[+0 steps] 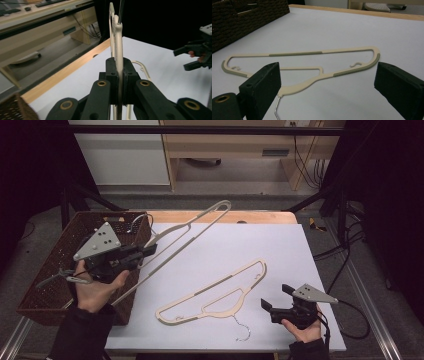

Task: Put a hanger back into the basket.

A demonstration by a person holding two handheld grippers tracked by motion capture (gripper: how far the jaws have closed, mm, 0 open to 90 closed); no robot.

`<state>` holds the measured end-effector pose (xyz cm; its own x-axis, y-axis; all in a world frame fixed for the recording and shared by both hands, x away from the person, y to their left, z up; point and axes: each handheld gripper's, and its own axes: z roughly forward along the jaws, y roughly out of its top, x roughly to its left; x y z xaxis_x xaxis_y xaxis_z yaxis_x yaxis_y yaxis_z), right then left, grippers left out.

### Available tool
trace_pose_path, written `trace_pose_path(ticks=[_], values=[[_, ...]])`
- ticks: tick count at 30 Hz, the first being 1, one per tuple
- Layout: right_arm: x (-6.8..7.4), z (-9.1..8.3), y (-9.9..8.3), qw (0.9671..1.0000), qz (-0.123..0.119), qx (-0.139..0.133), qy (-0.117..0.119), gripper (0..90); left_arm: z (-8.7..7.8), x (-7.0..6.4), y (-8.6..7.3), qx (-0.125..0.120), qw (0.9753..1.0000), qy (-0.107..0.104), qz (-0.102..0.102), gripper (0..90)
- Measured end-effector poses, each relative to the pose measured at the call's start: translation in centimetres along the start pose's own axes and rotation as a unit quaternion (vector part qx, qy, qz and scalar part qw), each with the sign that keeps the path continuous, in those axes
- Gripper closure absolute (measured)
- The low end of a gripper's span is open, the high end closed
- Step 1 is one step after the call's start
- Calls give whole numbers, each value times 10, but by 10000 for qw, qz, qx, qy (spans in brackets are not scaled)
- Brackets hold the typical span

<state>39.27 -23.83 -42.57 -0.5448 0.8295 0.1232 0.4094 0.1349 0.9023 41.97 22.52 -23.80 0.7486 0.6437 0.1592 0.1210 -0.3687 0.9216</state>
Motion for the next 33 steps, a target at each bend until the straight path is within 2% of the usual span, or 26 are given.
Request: trace_pose_path(ticks=[7,12,18,24,28,29,33], values=[[1,0,1,10000,-34,-41,29,67,-19,20,10,51,9999,136,19,859],[1,0,1,10000,-42,-47,38,66,-34,41,13,68,9996,267,-16,859],[1,-1,1,10000,-67,-35,27,65,-47,63,11,274,9974,665,0,859],[1,0,1,10000,-82,-48,17,66,-56,89,-4,465,9935,1041,47,859],[2,0,1,10000,22,-70,64,64,-62,107,-19,528,9915,1187,22,859],[1,0,1,10000,-54,-42,16,64,-63,112,-23,578,9909,1217,14,859],[0,-1,1,10000,-62,-36,20,64,-64,125,-42,752,9885,1312,-48,859]])
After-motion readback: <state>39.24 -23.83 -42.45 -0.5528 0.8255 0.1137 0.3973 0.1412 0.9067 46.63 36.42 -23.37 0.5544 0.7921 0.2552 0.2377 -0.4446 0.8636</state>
